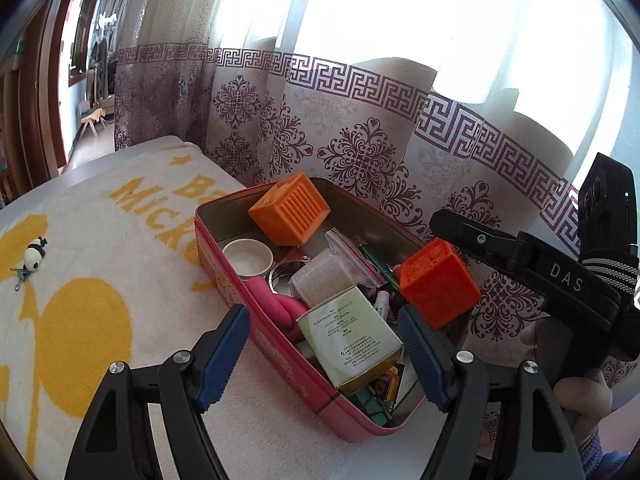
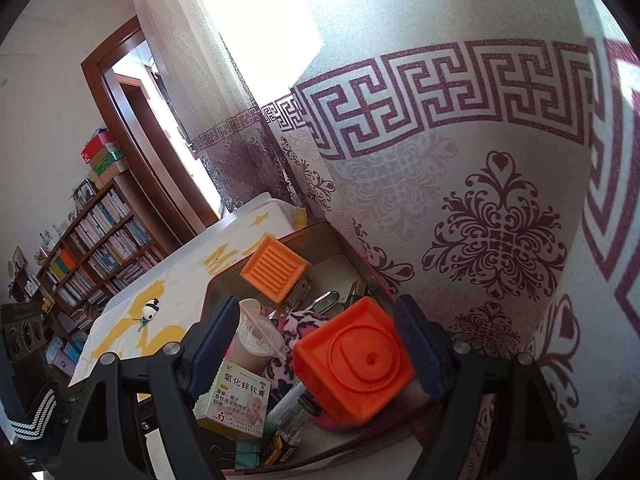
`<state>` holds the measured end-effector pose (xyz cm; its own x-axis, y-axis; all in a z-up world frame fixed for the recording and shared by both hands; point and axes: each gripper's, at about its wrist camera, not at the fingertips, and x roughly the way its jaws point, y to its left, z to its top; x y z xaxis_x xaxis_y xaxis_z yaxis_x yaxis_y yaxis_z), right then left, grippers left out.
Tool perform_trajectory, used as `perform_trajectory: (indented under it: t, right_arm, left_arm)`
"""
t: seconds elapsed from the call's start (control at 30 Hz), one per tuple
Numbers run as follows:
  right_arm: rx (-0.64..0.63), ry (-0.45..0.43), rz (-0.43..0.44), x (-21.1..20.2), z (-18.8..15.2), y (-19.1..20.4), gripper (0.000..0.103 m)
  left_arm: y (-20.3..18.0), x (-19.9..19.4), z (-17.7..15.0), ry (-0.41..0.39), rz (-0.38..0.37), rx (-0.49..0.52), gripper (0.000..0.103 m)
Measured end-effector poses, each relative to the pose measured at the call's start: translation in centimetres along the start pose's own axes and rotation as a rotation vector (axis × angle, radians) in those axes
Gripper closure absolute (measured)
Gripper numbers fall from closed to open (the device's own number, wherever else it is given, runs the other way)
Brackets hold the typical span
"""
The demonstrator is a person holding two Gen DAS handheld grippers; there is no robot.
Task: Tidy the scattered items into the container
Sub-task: 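Release the orange block and medicine box into the red box, then move both tools back over the panda and teal binder clip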
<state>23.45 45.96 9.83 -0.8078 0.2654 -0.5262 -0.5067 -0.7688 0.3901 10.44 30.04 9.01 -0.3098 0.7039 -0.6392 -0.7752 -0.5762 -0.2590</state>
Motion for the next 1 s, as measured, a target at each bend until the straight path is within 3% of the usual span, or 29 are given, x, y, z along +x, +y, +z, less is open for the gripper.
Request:
perform_trajectory:
  t: [0.47, 0.77, 1.0]
  right_arm:
    - [-0.067, 0.002, 0.002, 0.3, -0.7, 3.0, 0.02]
    - [-0.234, -0.101, -0.044, -0.6, -1.0, 8.7, 0.02]
    - [-0.259, -0.054, 0.06, 1.0, -1.2, 12.3, 0.02]
  left_arm:
    - [4.4, -0.9, -0.7, -0.017, 0.063, -0.103, 0.025]
    - [10.3, -2.7, -1.8, -0.037, 0.138, -0.219, 0.025]
    - [16.9, -5.3, -3.2, -0.067, 0.227, -0.353, 0.025]
